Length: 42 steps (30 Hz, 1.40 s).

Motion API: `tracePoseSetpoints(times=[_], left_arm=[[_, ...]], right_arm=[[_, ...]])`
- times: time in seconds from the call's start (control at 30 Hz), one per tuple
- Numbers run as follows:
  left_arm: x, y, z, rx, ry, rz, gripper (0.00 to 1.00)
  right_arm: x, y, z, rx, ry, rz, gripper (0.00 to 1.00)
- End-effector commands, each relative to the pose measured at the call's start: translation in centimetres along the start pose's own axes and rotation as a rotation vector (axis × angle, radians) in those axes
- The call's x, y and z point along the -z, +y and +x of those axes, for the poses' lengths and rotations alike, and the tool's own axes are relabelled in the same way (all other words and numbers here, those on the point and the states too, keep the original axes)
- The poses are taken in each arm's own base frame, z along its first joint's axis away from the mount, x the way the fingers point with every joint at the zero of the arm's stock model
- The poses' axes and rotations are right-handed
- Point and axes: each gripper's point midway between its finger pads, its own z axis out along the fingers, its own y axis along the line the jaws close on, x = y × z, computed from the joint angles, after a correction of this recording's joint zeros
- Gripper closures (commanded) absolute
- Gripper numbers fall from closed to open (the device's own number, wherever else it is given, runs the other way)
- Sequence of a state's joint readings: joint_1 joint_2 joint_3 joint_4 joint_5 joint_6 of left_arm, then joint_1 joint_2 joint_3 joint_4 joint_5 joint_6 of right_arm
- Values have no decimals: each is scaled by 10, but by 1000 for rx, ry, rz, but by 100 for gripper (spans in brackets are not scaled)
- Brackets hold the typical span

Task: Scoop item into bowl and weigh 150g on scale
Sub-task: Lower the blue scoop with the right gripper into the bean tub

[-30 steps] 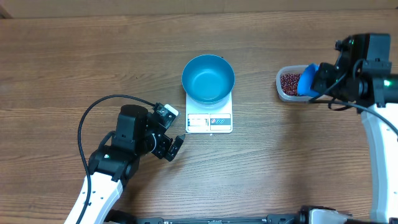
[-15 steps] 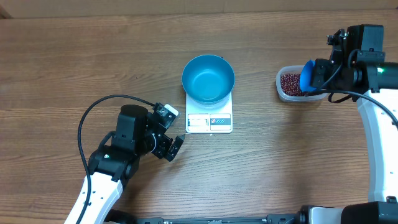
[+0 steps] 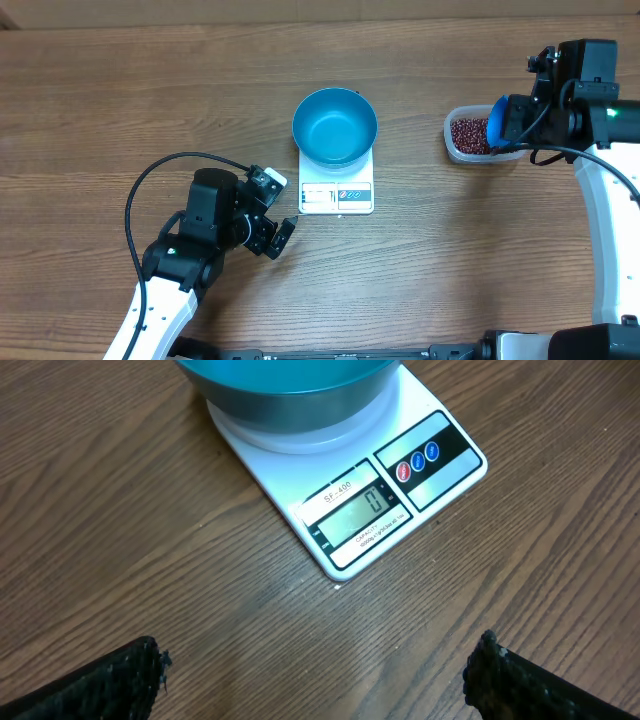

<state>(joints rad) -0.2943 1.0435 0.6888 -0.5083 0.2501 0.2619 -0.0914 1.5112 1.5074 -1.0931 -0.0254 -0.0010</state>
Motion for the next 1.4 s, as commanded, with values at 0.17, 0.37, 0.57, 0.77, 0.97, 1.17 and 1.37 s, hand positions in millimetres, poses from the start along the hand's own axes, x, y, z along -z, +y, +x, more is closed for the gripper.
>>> tracePoseSetpoints(times=[0.17, 0.37, 0.57, 0.77, 0.97, 1.17, 1.37], left_arm=[[2, 1, -1, -1, -11, -4, 0], [2, 1, -4, -4, -24, -7, 0], [2, 1, -4, -4, -24, -7, 1], [2, 2, -9, -8, -42, -11, 1], [2, 4, -14, -15, -65, -18, 0], [2, 4, -14, -15, -65, -18, 0], [2, 4, -14, -14, -65, -18, 0]], right_arm=[[4, -3, -6, 4, -18, 11, 96], [4, -3, -6, 4, -19, 11, 96], [4, -3, -6, 4, -18, 11, 96], [4, -3, -6, 4, -18, 11, 96], [4, -3, -6, 4, -18, 11, 96], [3, -3, -6, 4, -18, 11, 96], [-2, -3, -5, 51, -18, 11, 96]])
